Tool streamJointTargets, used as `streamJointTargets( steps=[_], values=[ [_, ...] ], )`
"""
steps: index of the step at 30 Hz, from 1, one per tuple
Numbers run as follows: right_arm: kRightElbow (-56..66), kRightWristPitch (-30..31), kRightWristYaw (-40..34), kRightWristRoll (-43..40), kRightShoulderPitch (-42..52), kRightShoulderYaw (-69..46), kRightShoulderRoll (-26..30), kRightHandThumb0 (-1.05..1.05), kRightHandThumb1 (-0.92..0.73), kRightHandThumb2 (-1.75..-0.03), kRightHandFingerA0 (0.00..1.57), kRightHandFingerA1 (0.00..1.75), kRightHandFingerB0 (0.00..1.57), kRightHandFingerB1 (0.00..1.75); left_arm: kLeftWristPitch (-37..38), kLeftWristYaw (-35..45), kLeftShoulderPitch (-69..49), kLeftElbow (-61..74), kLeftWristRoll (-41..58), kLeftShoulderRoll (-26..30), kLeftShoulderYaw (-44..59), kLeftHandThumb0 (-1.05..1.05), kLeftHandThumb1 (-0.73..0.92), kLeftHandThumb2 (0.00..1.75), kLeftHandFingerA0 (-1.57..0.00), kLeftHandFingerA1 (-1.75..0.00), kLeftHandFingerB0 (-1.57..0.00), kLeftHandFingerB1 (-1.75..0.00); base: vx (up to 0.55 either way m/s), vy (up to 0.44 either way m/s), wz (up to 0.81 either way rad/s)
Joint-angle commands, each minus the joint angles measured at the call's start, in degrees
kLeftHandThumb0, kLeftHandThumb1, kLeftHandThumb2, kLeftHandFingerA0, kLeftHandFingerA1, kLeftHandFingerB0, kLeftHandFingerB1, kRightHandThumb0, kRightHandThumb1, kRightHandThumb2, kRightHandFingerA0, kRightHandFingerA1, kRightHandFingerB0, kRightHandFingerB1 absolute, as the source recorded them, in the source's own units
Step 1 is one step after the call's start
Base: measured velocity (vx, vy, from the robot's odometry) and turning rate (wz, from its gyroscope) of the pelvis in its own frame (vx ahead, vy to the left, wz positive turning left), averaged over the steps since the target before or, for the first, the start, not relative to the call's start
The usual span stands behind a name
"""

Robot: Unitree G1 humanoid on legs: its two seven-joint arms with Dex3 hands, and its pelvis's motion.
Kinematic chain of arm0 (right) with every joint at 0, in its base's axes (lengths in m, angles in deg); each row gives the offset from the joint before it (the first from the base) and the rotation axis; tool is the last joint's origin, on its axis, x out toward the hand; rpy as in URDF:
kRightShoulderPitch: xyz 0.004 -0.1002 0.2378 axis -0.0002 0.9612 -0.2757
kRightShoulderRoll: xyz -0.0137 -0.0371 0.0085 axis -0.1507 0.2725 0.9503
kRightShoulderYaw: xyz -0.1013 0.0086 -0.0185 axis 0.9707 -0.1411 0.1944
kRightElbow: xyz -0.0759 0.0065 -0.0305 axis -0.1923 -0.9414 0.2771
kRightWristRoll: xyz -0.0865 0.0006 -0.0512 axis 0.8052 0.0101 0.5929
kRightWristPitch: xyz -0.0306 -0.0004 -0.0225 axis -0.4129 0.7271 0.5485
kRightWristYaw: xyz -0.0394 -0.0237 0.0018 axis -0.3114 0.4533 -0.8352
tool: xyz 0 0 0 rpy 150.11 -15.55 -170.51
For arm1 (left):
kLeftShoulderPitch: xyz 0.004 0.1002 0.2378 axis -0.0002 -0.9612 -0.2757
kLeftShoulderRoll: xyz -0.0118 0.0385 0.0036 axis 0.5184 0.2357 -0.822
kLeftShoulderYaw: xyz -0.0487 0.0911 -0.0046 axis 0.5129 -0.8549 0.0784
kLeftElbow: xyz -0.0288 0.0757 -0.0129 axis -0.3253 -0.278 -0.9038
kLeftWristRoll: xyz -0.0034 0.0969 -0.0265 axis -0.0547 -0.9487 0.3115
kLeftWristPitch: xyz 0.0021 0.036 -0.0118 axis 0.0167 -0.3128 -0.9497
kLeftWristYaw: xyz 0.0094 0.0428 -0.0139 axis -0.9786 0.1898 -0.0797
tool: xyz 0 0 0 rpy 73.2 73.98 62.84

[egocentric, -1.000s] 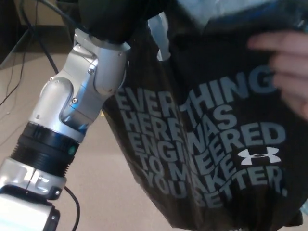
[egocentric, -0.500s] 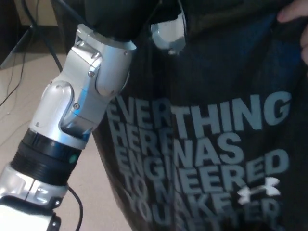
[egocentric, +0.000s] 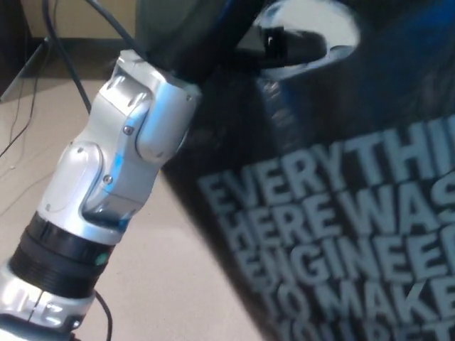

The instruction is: A person is holding a plastic bag and the robot extends its left hand to grab the bag by hooking its thumb into the holes at the top and brings its hand down by its side. Then it extends its arm again to hand the plastic bag back to the person.

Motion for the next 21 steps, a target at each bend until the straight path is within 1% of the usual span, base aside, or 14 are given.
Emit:
streamJointTargets(
  steps=[1, 4, 6, 8, 9, 11, 12, 13, 14, 15, 17, 19, 20, 21],
  values=[
    [0.0, 0.6, 0.9, 0.1, 1.4, 0.5, -0.1, -0.4, -0.74, -0.62, 0.61, 0.46, 0.54, 0.4, -14.2, 31.2, -10.0, 9.6, 9.0, 7.6, -1.5, -0.72, 0.4, 0.84, 0.0, 0.0, 0.0, 0.0, 0.0, 0.0, 0.0],
    [0.0, 0.6, 0.7, 0.0, 2.1, 0.4, -0.1, -0.4, -0.73, -0.62, 0.65, 0.48, 0.55, 0.4, -13.0, 31.4, -12.5, 10.1, 9.5, 8.8, -1.4, -0.71, 0.4, 0.83, 0.0, -0.08, 0.0, -0.02, 0.0, 0.0, 0.0],
    [0.0, 0.4, 0.6, 0.1, 2.2, 0.6, 0.0, -0.4, -0.73, -0.62, 0.65, 0.48, 0.54, 0.4, -14.1, 32.9, -13.2, 10.8, 10.7, 9.3, -1.1, -0.71, 0.42, 0.82, 0.0, -0.07, 0.0, -0.03, 0.0, 0.0, 0.0],
    [-0.1, 0.6, 0.2, 0.9, 2.6, 1.3, 0.0, -0.41, -0.74, -0.63, 0.67, 0.49, 0.56, 0.41, -13.4, 34.5, -16.3, 12.0, 12.4, 11.8, -0.2, -0.71, 0.41, 0.82, 0.0, -0.07, 0.0, -0.05, 0.0, 0.0, 0.0],
    [-0.3, 0.5, 0.5, 0.8, 2.6, 1.2, 0.0, -0.41, -0.74, -0.62, 0.68, 0.53, 0.6, 0.42, -12.8, 34.2, -17.9, 12.6, 13.4, 12.5, 0.7, -0.85, 0.43, 0.6, 0.0, -0.15, 0.0, -0.07, 0.0, 0.0, 0.0],
    [-0.3, 0.6, 0.7, 0.6, 2.3, 1.1, 0.0, -0.41, -0.73, -0.62, 0.68, 0.51, 0.6, 0.41, -12.7, 34.2, -19.0, 13.6, 14.2, 13.1, 1.6, -0.86, 0.44, 0.61, 0.0, -0.16, 0.0, -0.06, 0.0, 0.0, 0.0],
    [-0.3, 0.8, 0.6, 0.6, 2.0, 1.2, 0.1, -0.41, -0.73, -0.62, 0.68, 0.55, 0.61, 0.42, -11.5, 32.9, -22.1, 15.0, 16.8, 13.8, 3.9, -0.68, 0.37, 0.82, 0.0, -0.14, 0.0, -0.09, 0.0, 0.0, 0.0],
    [-0.4, 0.8, 0.4, 0.6, 2.0, 1.2, 0.1, -0.41, -0.73, -0.62, 0.69, 0.55, 0.61, 0.42, -10.7, 32.0, -24.4, 16.0, 18.6, 14.2, 5.3, -0.77, 0.34, 0.72, 0.0, -0.12, 0.0, -0.09, 0.0, 0.0, 0.0],
    [-0.6, 0.6, 0.3, 0.5, 2.2, 1.1, 0.1, -0.4, -0.73, -0.62, 0.69, 0.53, 0.59, 0.41, -9.5, 31.0, -27.1, 17.0, 20.3, 14.5, 6.7, -0.66, 0.36, 0.82, 0.0, -0.15, 0.0, -0.14, 0.0, 0.0, 0.0],
    [-0.7, 0.6, 0.2, 0.5, 2.3, 1.1, 0.1, -0.4, -0.73, -0.62, 0.69, 0.53, 0.59, 0.41, -9.0, 30.8, -27.8, 17.2, 20.7, 14.6, 7.2, -0.66, 0.36, 0.82, 0.0, -0.15, 0.0, -0.14, 0.0, 0.0, 0.0],
    [-0.7, 0.2, -0.4, 0.4, 2.3, 0.9, 0.1, -0.4, -0.73, -0.62, 0.69, 0.5, 0.57, 0.4, -2.1, 26.3, -32.6, 15.7, 22.9, 15.5, 10.3, -0.66, 0.38, 0.82, 0.0, -0.2, 0.0, -0.17, 0.0, 0.0, 0.0],
    [-0.6, 0.2, -0.4, -0.2, 2.3, 0.4, 0.0, -0.4, -0.73, -0.62, 0.67, 0.48, 0.56, 0.4, 0.5, 25.1, -37.7, 15.6, 26.5, 15.4, 13.5, -0.63, 0.37, 0.8, 0.0, -0.18, 0.0, -0.21, 0.0, 0.0, 0.0],
    [-0.7, 0.5, -0.6, -0.5, 2.3, 0.1, -0.3, -0.4, -0.73, -0.63, 0.67, 0.48, 0.57, 0.4, 5.0, 23.3, -42.4, 14.2, 28.9, 15.8, 16.2, -0.58, 0.36, 0.77, -0.01, -0.25, -0.01, -0.2, 0.0, 0.0, 0.0],
    [-0.8, 0.6, -0.7, -0.6, 2.2, 0.0, -0.5, -0.39, -0.72, -0.62, 0.67, 0.48, 0.57, 0.4, 6.1, 23.0, -43.3, 13.7, 29.3, 15.9, 16.8, -0.6, 0.39, 0.76, -0.05, -0.24, -0.05, -0.17, 0.0, 0.0, 0.0]
  ],
)
